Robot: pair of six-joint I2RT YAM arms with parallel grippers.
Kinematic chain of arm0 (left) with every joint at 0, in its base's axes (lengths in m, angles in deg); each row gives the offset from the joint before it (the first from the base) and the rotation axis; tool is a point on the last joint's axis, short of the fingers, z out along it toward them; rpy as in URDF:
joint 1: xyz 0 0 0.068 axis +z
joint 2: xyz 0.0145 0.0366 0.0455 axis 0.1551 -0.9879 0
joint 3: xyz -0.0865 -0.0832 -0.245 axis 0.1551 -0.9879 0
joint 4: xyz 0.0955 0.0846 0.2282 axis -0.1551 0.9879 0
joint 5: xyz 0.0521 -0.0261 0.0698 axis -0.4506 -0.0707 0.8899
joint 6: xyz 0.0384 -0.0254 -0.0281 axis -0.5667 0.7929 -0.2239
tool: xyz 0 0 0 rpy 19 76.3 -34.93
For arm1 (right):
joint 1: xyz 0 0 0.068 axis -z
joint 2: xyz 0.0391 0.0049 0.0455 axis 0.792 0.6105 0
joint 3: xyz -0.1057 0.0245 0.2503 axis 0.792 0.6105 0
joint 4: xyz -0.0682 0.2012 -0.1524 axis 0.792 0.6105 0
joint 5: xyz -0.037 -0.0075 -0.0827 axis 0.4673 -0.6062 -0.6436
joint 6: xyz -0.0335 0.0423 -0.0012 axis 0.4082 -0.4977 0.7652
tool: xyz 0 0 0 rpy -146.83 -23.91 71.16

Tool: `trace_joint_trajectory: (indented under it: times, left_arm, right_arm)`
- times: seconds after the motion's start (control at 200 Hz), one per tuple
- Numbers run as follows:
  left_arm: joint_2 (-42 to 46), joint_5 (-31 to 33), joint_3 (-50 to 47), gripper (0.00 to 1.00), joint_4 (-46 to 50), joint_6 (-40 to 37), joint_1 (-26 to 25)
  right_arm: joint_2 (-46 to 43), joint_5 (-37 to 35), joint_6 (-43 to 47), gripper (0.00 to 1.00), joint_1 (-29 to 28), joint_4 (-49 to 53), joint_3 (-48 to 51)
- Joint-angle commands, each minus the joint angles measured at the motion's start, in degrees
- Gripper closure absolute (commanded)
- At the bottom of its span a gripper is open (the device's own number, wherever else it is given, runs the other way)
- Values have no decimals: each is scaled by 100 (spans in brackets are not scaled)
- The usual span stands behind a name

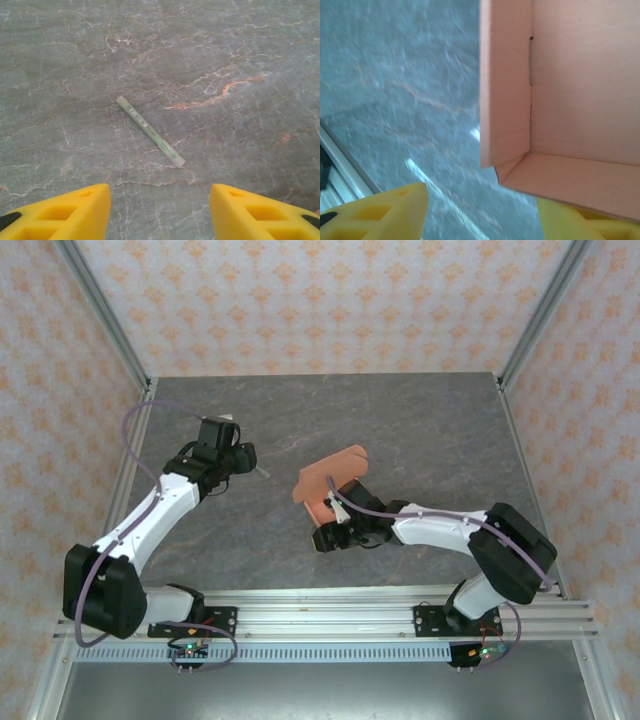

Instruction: Fold the paper box

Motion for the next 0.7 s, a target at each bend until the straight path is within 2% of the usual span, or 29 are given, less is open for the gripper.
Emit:
trace_joint_trajectory:
  times: [0.0, 0.19, 0.305, 0.445, 0.53, 0.606, 0.696]
  left_arm:
    - [-321, 173, -9, 44, -402, 195, 151]
    - [-679, 134, 211, 44, -402, 172, 216]
    - [-670, 64, 147, 44, -371, 147, 213]
    - [-157, -518, -470, 45, -383, 189, 128]
    - [328, -750, -963, 45, -430, 132, -167]
    - [703, -547, -1306, 45, -443, -51, -639]
    - [1015, -470, -1817, 44, -957, -449, -1286]
  right_arm:
    - [341, -357, -46, 40, -25, -634, -333]
    - [464, -431, 45, 41, -25, -690, -556]
    - [46, -497, 400, 41, -18, -170, -586]
    - [-717, -944, 772, 41, 154, 710, -532]
    - [-1065, -1047, 790, 41, 432, 1074, -436]
    - [-1242, -1164, 911, 41, 647, 1401, -430]
    - [-1189, -1470, 1035, 41, 882, 1938, -617]
